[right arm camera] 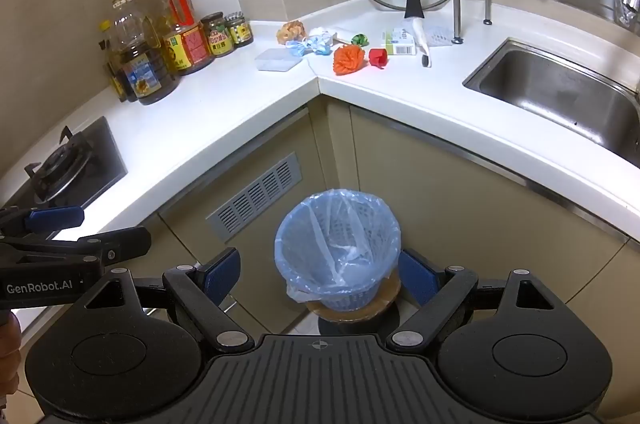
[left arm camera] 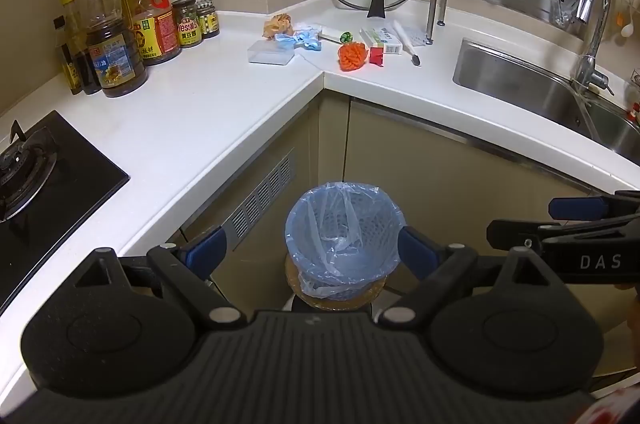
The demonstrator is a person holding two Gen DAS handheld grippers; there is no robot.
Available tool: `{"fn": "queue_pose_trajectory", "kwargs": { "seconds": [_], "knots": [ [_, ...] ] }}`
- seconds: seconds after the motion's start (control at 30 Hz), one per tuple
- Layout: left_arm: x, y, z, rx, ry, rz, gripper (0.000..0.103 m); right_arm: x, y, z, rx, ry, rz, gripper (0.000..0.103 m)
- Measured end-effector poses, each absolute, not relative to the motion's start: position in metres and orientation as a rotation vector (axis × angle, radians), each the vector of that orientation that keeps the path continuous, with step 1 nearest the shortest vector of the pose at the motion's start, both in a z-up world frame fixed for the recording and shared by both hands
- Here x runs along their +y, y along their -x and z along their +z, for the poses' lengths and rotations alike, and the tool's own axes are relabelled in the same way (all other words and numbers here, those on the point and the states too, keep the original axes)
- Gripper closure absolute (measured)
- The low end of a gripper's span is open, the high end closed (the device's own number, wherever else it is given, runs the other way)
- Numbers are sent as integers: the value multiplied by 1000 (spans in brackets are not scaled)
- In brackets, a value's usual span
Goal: Collect trash
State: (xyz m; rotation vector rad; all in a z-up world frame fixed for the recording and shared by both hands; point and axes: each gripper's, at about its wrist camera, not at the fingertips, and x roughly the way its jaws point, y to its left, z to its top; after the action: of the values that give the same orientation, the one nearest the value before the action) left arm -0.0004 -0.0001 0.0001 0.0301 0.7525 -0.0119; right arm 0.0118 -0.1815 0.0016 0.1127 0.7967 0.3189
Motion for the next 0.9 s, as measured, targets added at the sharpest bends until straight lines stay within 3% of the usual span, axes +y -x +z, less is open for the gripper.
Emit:
{"fn": "queue_pose_trajectory", "kwargs": {
  "seconds": [0.9],
  "knots": [
    [3,-3,-2,753,-28,-13,11,-183,-13,3,797,-113,319,17]
  ]
}}
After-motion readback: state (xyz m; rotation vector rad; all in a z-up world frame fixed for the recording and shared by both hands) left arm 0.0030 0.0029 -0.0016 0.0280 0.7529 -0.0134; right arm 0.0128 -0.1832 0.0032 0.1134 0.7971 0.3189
